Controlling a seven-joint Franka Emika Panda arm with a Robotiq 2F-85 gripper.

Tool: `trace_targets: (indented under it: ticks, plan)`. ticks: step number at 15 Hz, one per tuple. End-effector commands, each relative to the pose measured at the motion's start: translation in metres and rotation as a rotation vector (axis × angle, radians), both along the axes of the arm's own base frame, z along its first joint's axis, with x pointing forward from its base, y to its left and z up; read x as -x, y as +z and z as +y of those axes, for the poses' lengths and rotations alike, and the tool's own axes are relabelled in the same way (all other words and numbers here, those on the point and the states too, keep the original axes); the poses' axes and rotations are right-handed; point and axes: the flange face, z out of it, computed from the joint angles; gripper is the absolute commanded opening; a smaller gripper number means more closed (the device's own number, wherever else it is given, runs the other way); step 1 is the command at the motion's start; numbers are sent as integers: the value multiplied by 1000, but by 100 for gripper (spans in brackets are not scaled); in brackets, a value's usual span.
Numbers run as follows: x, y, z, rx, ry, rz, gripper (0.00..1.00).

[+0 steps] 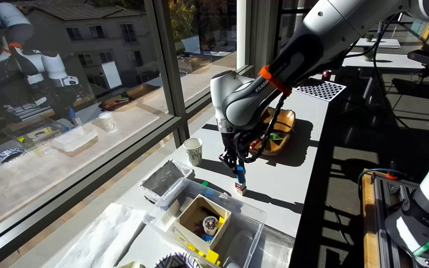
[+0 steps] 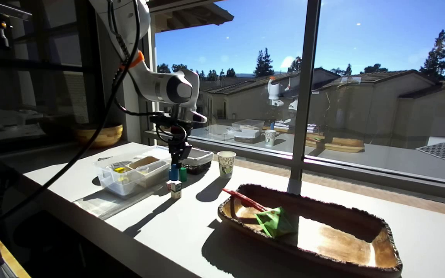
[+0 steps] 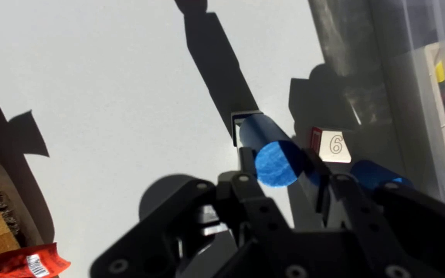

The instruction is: Put the furthest toy block on the closest toy block, then put the blue block on the toy block

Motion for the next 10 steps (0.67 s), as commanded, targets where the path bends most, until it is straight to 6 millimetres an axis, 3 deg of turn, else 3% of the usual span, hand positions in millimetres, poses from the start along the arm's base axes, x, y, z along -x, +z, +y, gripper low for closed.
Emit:
trace_targets:
  ticks: [1, 10]
  plan:
    - [7, -1, 2, 23, -12, -33, 9]
    - [11, -4, 5, 41, -28, -42, 9]
